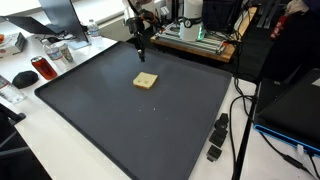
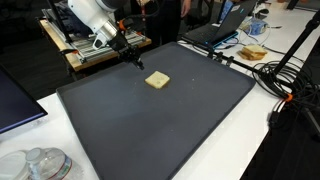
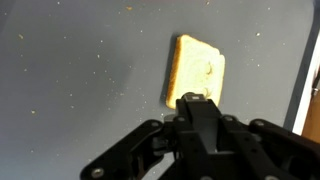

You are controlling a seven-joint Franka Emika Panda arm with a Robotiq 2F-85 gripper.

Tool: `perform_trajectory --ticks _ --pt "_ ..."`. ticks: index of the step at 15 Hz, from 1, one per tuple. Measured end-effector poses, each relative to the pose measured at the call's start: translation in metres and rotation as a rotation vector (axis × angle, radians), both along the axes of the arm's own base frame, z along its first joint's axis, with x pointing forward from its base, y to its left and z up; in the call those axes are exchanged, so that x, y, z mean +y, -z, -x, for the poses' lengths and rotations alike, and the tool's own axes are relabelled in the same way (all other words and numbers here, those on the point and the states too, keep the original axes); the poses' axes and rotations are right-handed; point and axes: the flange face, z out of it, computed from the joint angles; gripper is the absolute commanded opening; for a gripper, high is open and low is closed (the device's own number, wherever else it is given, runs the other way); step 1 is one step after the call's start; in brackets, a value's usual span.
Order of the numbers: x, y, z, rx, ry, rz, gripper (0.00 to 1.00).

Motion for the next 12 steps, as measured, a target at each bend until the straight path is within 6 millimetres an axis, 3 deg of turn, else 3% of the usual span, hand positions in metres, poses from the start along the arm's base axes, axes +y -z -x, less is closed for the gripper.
perform_trajectory --ticks 12 --pt "-0.004 -0.023 -0.027 0.086 -0.340 0.230 0.05"
